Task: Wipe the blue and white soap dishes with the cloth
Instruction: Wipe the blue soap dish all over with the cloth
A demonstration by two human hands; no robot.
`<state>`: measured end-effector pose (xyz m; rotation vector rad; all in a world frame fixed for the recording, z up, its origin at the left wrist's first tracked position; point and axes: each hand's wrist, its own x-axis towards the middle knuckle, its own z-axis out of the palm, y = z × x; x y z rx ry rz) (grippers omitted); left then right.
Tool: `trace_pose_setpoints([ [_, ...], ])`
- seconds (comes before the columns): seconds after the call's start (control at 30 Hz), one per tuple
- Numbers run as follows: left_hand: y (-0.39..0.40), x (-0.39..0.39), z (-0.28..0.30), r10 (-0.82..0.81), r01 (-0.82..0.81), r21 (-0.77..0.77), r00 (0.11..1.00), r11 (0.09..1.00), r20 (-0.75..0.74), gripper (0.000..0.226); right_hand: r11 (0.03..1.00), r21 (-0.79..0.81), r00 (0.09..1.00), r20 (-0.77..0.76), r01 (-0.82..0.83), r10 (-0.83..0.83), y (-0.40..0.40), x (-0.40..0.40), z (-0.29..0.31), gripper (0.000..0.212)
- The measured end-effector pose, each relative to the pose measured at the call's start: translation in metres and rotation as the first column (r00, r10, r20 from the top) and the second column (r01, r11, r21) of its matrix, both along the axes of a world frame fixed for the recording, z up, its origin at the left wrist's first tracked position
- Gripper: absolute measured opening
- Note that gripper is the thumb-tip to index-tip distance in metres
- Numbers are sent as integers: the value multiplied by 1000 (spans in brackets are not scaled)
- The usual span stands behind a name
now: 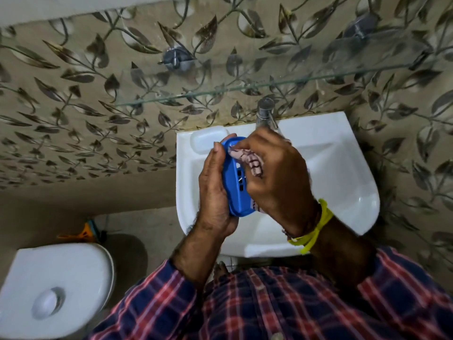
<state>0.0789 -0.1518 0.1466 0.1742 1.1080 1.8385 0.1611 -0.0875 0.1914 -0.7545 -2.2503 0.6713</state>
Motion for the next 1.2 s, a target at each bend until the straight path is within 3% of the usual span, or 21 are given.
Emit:
trace_pose_setpoints([
  [0.1,-1,4,-2,-17,17,-34,1000,999,-5,78,993,-48,993,-35,111,-113,10,0,-4,20],
  [0.27,-3,1,-7,33,-33,-25,999,999,-19,66,999,39,999,-28,-27,28,-10,-5,-5,15],
  [0.37,-3,4,-5,38,-41,-51,998,998,-52,60,987,-82,988,-53,137,-142,8,-1,-9,17],
  [0.5,-5,3,-7,51,-52,-43,998,998,-38,70,995,-98,999,26,34,-32,4,5,-16,8],
  [0.57,-7,2,-9,42,-43,-42,998,998,-44,72,992,-105,996,70,70,-63,-2,9,-19,5],
  [0.73,-1,-2,-1,3,-9,-63,995,998,-103,82,982,-115,987,-39,153,-158,12,4,-18,9],
  [0.9,-1,-4,-2,-24,15,-60,988,998,-151,64,951,-176,957,-96,253,-272,12,-4,-16,11],
  [1.1,-5,-5,-4,13,-26,-81,987,996,-161,70,975,-198,995,46,98,-91,7,14,-26,9],
  [1.2,-4,-6,-5,-28,14,-90,986,996,-166,66,970,-202,988,-54,132,-146,13,6,-22,6],
])
